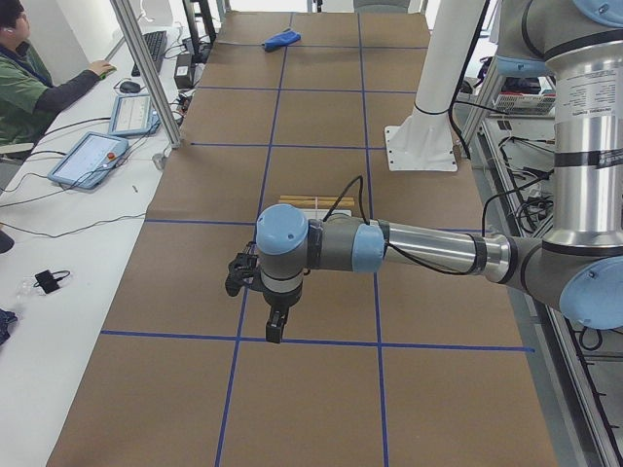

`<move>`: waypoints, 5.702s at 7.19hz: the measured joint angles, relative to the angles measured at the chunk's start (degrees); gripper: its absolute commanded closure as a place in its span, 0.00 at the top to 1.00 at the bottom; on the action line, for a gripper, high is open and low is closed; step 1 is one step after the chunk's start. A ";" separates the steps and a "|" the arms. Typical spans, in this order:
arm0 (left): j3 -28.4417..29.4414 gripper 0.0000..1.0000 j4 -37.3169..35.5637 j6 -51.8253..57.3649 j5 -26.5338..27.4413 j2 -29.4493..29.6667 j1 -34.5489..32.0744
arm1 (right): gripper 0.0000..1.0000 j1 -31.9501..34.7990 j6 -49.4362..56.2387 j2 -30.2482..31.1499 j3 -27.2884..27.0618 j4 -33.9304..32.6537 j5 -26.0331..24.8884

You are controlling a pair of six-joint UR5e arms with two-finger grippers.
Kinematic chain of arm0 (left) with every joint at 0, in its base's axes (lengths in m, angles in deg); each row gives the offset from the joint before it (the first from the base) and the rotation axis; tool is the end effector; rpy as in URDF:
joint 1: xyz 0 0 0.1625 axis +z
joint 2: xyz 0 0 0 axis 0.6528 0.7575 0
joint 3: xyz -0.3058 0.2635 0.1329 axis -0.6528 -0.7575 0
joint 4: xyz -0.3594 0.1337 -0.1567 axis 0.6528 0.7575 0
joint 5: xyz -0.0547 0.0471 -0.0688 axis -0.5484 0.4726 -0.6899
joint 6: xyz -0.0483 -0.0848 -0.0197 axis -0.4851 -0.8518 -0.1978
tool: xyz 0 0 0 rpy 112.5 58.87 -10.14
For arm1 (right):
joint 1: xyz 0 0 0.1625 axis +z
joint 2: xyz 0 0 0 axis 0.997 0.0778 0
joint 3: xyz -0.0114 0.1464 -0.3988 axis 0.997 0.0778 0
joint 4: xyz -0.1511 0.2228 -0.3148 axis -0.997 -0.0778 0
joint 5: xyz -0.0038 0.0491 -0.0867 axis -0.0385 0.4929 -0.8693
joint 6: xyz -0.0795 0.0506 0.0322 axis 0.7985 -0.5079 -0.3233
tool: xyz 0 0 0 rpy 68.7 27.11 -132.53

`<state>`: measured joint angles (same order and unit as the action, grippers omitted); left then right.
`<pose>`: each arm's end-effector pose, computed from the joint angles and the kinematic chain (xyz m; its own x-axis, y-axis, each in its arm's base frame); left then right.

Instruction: Hang towel on rack

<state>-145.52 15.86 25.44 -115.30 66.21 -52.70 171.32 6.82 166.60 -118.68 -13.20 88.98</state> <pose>-0.0950 -0.4467 0.5975 0.7534 0.1708 -0.6350 -0.0701 0.9810 0.1807 0.0370 -0.4426 0.6248 0.7332 -0.2599 0.6283 0.2355 0.9639 0.1239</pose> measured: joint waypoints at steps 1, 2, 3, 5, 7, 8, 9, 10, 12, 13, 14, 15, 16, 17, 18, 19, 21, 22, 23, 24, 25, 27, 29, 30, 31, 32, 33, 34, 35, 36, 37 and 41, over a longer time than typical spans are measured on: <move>-0.07 0.99 1.26 -0.02 0.15 0.56 0.01 | 1.00 0.00 0.10 -0.14 0.00 1.62 -0.02; -0.14 0.99 3.09 -0.07 0.21 1.00 0.02 | 1.00 -0.02 0.04 -0.05 0.46 5.60 -0.05; -0.05 0.99 5.47 -0.20 0.26 1.22 0.02 | 1.00 -0.05 -0.09 -0.06 1.26 11.06 -0.13; 0.81 0.99 12.52 -0.48 0.25 1.43 0.00 | 1.00 -0.33 -0.76 -0.89 2.25 20.52 -2.10; 3.50 0.99 20.27 -2.69 -0.09 2.72 -0.04 | 1.00 -2.87 -2.37 -4.98 4.08 22.72 -3.36; 3.89 0.99 22.07 -4.14 -0.23 2.68 -0.05 | 1.00 -4.89 -3.51 -8.35 6.55 22.95 -3.54; 4.15 0.99 23.41 -4.90 -0.29 2.47 -0.06 | 1.00 -7.07 -4.83 -11.98 9.94 23.15 -3.99; 4.30 0.99 24.21 -5.27 -0.31 2.30 -0.07 | 1.00 -9.82 -5.57 -15.11 13.35 23.33 -6.10; 4.37 0.99 24.64 -5.55 -0.32 1.85 -0.07 | 1.00 -15.12 -6.02 -17.33 17.42 23.53 -13.72; 4.40 0.99 24.68 -5.56 -0.32 1.76 -0.07 | 1.00 -16.64 -6.00 -17.67 19.06 23.58 -16.93; 4.41 0.99 24.69 -5.58 -0.32 1.73 -0.07 | 1.00 -17.41 -5.86 -18.42 21.14 23.65 -19.65; 4.41 0.99 24.69 -5.60 -0.33 1.71 -0.07 | 0.99 -17.73 -5.75 -19.98 25.09 25.27 -22.13; 4.40 0.99 24.69 -5.60 -0.33 1.71 -0.07 | 0.94 -17.86 -5.77 -21.89 30.62 29.73 -23.87; 4.39 0.99 24.79 -5.60 -0.33 1.71 -0.07 | 0.90 -17.89 -5.96 -23.91 35.47 33.95 -24.40; 4.39 0.99 25.05 -5.60 -0.33 1.71 -0.05 | 0.89 -17.92 -6.23 -25.46 37.86 35.52 -24.34; 4.40 0.99 25.29 -5.63 -0.33 1.71 -0.01 | 0.87 -17.92 -6.32 -26.40 38.85 35.91 -24.08; 4.43 0.99 25.46 -5.64 -0.33 1.70 0.01 | 0.85 -17.97 -5.87 -26.93 39.64 35.92 -23.76; 4.45 0.99 25.47 -5.65 -0.33 1.70 0.02 | 0.84 -17.95 -5.44 -26.84 39.79 35.82 -23.77; 4.47 0.99 25.48 -5.65 -0.32 1.70 0.02 | 0.82 -17.96 -4.94 -26.63 39.87 35.68 -23.89; 4.46 0.99 25.48 -5.65 -0.33 1.70 0.02 | 0.82 -18.02 -4.59 -26.54 40.13 35.64 -24.02; 4.46 0.99 25.48 -5.65 -0.32 1.70 0.02 | 0.79 -18.18 -4.42 -26.63 40.74 35.64 -24.26; 4.54 0.99 25.46 -5.65 -0.31 1.70 0.02 | 0.63 -18.49 -4.11 -26.77 41.61 35.65 -25.41; 4.85 0.99 25.46 -5.65 -0.30 1.71 0.02 | 0.57 -18.49 -3.48 -26.78 42.29 35.61 -26.68; 4.97 0.99 25.47 -5.65 -0.32 1.71 0.02 | 0.52 -18.47 -3.35 -26.79 42.55 35.64 -27.09; 5.01 0.99 25.48 -5.65 -0.32 1.70 0.02 | 0.39 -18.46 -3.30 -26.81 42.74 35.66 -27.41; 5.03 0.99 25.48 -5.65 -0.32 1.70 0.02 | 0.27 -18.46 -3.25 -26.87 42.82 35.68 -27.56; 5.04 0.99 25.48 -5.65 -0.33 1.70 0.02 | 0.07 -18.43 -3.21 -26.88 42.82 35.74 -27.59; 5.04 0.99 25.48 -5.65 -0.32 1.70 0.02 | 0.00 -18.27 -2.99 -26.88 42.79 35.82 -27.59; 5.05 0.99 25.48 -5.65 -0.33 1.70 0.02 | 0.00 -17.62 -2.46 -26.91 42.66 35.89 -27.47; 5.05 0.99 25.48 -5.65 -0.33 1.68 0.02 | 0.00 -16.13 -1.52 -26.96 42.48 35.90 -27.05; 5.05 0.99 25.48 -5.65 -0.32 1.66 0.02 | 0.00 -13.96 -0.17 -26.97 42.21 35.83 -26.21; 4.66 0.99 25.48 -5.64 -0.37 1.70 0.02 | 0.00 -4.59 1.54 -26.16 34.07 30.64 -15.44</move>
<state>-140.87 41.34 19.80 -115.67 67.91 -52.68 166.73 8.35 140.44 -84.61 17.44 73.54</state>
